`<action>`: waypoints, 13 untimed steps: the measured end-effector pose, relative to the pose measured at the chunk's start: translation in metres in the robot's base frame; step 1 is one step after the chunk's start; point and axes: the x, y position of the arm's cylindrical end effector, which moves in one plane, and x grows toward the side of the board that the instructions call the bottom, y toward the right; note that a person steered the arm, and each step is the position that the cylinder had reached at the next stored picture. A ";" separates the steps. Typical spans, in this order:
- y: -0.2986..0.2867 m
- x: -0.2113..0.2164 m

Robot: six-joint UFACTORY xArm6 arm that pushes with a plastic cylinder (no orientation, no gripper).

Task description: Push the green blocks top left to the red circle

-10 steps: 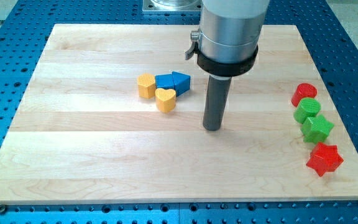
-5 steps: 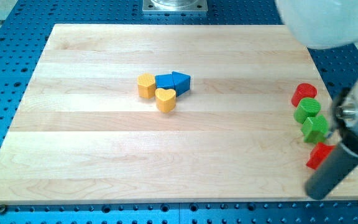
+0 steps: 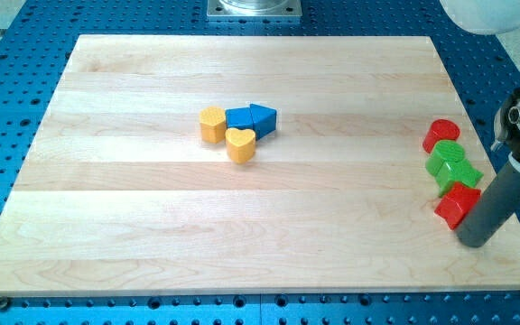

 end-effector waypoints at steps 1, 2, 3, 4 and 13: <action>0.022 -0.001; 0.029 -0.019; 0.029 -0.008; 0.028 0.014; 0.034 -0.039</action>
